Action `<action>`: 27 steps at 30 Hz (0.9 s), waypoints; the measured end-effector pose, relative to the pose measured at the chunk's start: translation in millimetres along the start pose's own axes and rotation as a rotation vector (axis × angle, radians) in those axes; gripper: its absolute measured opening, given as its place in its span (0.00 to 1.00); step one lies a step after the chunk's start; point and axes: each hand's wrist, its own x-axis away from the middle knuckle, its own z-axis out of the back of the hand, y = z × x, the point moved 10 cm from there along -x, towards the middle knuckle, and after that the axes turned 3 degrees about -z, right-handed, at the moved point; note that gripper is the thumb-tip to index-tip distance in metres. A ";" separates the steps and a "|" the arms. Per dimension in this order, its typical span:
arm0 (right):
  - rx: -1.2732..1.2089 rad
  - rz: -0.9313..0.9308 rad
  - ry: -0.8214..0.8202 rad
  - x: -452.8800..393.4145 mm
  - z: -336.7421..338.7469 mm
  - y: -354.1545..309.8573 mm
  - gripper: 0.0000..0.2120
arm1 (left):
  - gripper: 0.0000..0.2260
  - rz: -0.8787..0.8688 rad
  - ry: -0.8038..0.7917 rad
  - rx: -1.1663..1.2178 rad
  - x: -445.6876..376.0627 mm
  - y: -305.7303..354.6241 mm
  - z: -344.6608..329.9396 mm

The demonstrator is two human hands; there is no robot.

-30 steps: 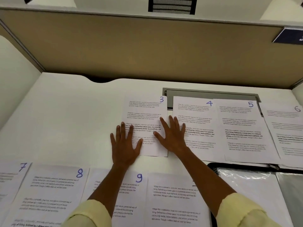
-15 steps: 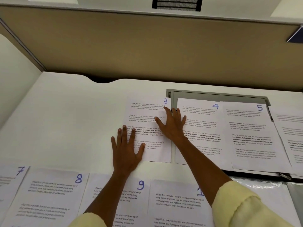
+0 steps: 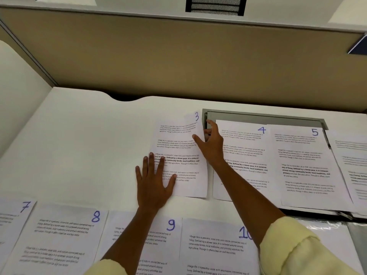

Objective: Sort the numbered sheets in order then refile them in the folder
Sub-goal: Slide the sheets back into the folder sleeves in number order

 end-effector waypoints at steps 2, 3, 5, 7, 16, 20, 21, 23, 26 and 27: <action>0.055 -0.040 -0.039 4.7 -5.9 6.7 0.26 | 0.33 0.002 -0.010 0.011 0.3 -0.2 -0.7; 0.091 -0.045 -0.060 7.9 -8.9 10.0 0.22 | 0.34 0.003 -0.015 0.020 0.2 -0.5 -0.8; 0.138 -0.049 -0.088 15.3 -12.3 15.0 0.18 | 0.34 0.001 -0.017 0.047 0.9 -0.5 0.2; 0.152 -0.063 -0.077 22.6 -9.0 14.7 0.16 | 0.35 -0.009 -0.011 0.110 1.9 0.6 3.7; -0.077 -0.171 0.015 59.9 47.1 20.0 0.11 | 0.34 0.268 0.040 0.794 7.2 -11.9 34.6; -0.126 -0.143 0.049 86.0 81.8 12.4 0.06 | 0.32 0.358 0.048 0.922 21.7 -0.7 48.1; -0.139 -0.135 0.062 94.2 91.2 11.6 0.06 | 0.31 0.377 0.015 0.963 26.3 3.3 47.3; -0.184 -0.141 0.091 109.0 109.3 14.1 0.06 | 0.28 0.392 -0.046 1.050 35.0 13.7 46.6; -0.237 -0.151 0.105 130.7 132.9 21.5 0.08 | 0.19 0.406 -0.144 1.217 48.0 34.7 46.0; -0.246 -0.150 0.101 138.5 139.4 24.5 0.09 | 0.14 0.396 -0.196 1.253 52.7 43.7 45.2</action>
